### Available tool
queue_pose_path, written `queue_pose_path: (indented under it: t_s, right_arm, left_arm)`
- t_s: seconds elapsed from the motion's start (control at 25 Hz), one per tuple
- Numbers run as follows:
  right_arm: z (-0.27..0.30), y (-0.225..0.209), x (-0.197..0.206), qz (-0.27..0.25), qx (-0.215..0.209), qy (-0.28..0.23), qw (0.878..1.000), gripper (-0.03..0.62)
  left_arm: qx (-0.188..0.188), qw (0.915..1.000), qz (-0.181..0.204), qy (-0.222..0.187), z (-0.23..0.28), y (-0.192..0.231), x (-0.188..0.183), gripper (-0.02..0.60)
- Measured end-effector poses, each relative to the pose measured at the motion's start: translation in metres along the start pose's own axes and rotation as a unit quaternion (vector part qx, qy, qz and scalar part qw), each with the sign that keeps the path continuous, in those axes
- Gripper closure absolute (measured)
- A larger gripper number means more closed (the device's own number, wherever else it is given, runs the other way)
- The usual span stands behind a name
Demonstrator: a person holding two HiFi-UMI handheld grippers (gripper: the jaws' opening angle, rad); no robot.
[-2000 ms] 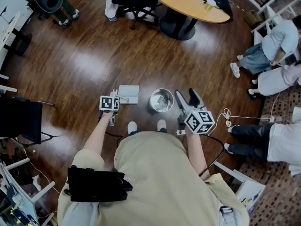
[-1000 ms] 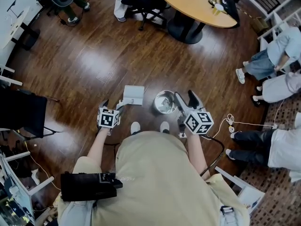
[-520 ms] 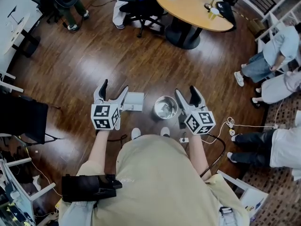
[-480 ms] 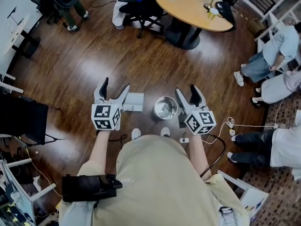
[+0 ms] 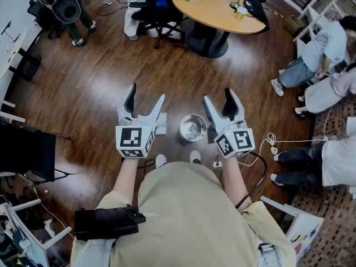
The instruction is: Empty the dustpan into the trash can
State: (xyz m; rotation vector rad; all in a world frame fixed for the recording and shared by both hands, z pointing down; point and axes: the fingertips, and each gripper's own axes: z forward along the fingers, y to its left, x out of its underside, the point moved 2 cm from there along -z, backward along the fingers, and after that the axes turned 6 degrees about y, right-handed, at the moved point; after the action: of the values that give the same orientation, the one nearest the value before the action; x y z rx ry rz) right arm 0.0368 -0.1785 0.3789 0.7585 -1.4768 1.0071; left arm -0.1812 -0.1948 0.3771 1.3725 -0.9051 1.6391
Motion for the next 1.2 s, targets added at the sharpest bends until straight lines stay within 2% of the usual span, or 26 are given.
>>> queue_pose_path:
  t_s: [0.12,0.2,0.32,0.4,0.64,0.76,0.88,1.04,1.2]
  right_arm:
    - [-0.002,0.014,0.004,-0.009,0.016,0.008,1.000,0.195]
    - [-0.012,0.017,0.013,-0.006,0.030,0.015,0.999,0.195]
    - [-0.036,0.017,0.025,0.008,0.052,0.018,0.998,0.195]
    - [-0.050,0.019,0.025,0.003,0.053,0.015,0.998,0.194]
    - [-0.101,0.007,0.017,-0.010,0.038,0.001,0.999,0.195]
    - [-0.127,-0.002,0.012,-0.003,0.033,0.000,0.999,0.195]
    - [-0.148,-0.006,0.008,-0.019,0.027,0.009,0.999,0.195]
    - [-0.169,-0.007,0.001,-0.042,0.035,0.011,0.998,0.201]
    - [-0.179,-0.016,-0.004,-0.054,0.062,0.008,0.997,0.202]
  left_arm:
    - [0.011,0.9996,0.024,-0.012,-0.005,0.002,-0.003,0.221]
    - [0.027,0.9990,0.036,-0.008,-0.007,-0.004,0.005,0.221]
    - [0.053,0.9981,0.032,0.001,-0.011,-0.016,0.017,0.222]
    - [0.057,0.9977,0.036,-0.002,-0.016,-0.026,0.016,0.222]
    - [0.032,0.9988,0.035,-0.014,-0.041,-0.089,0.012,0.244]
    - [0.008,0.9997,0.016,-0.014,-0.054,-0.118,0.008,0.245]
    - [-0.009,0.9998,0.008,-0.014,-0.069,-0.141,0.008,0.249]
    - [-0.009,0.9997,0.010,-0.019,-0.085,-0.163,0.007,0.250]
    - [-0.004,0.9996,0.007,-0.027,-0.083,-0.167,0.002,0.250]
